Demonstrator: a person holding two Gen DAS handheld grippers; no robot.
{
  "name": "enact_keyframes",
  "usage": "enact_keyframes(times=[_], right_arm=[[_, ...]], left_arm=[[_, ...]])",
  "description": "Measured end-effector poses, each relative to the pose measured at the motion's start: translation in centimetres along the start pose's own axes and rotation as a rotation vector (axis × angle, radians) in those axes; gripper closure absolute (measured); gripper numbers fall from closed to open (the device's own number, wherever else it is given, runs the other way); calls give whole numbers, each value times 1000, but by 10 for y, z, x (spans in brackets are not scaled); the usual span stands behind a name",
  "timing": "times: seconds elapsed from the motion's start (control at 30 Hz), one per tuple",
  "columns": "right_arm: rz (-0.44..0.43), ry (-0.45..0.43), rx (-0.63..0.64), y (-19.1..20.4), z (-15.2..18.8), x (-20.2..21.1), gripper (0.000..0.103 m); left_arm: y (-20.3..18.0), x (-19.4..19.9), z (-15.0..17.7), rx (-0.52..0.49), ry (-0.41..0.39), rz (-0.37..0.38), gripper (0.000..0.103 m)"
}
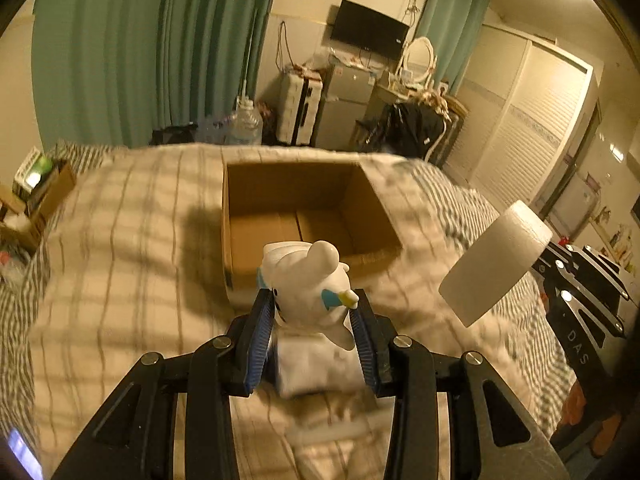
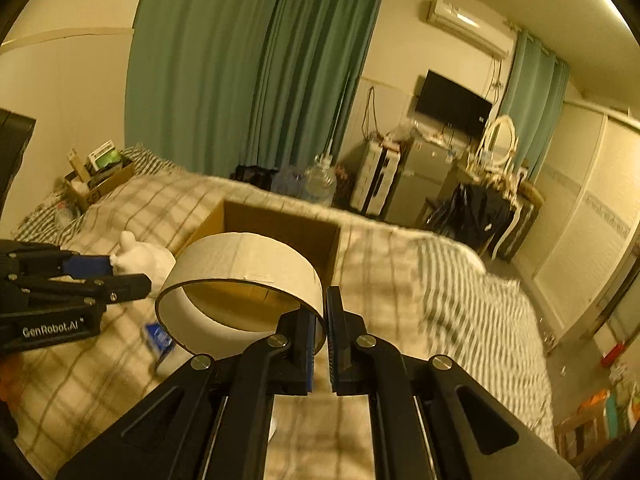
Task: Organize objects
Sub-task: 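Carry the plush and tape roll into the cardboard box while both grippers open to release, then withdraw both grippers from the box back toward the remaining items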
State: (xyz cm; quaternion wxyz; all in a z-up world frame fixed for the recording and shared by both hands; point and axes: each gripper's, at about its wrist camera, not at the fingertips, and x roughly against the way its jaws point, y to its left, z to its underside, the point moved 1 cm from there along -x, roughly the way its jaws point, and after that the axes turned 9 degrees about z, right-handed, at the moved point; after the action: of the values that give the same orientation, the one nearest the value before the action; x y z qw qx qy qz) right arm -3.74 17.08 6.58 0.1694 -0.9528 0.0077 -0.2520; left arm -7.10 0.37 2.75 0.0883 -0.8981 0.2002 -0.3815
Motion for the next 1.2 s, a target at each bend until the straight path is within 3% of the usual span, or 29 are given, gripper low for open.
enact_keyframes(times=[0.23, 0.47, 0.73, 0.93, 0.97, 1.03, 1.07, 1.1, 1.2], right_arm=[[5, -2, 19, -5, -45, -56, 99], [1, 42, 20, -1, -63, -135, 99], [-29, 127, 54, 19, -51, -215, 99], [-109, 212, 23, 26, -31, -238, 98], [-118, 230, 26, 28, -28, -239, 93], [-119, 248, 30, 30, -23, -239, 65], [-111, 257, 37, 30, -21, -237, 42], [-98, 253, 41, 28, -19, -232, 36], [-96, 250, 50, 26, -17, -218, 36]], left_arm=[[13, -32, -56, -17, -21, -26, 64], [29, -86, -88, -44, 3, -52, 64], [53, -151, -84, -31, 67, -68, 64], [57, -166, -71, -33, 66, -84, 63], [56, -165, -68, -34, 54, -85, 62], [56, -162, -66, -33, 51, -68, 57], [55, -159, -65, -28, 53, -65, 48], [54, -156, -65, -24, 52, -69, 37], [50, -140, -63, -21, 27, -94, 29]])
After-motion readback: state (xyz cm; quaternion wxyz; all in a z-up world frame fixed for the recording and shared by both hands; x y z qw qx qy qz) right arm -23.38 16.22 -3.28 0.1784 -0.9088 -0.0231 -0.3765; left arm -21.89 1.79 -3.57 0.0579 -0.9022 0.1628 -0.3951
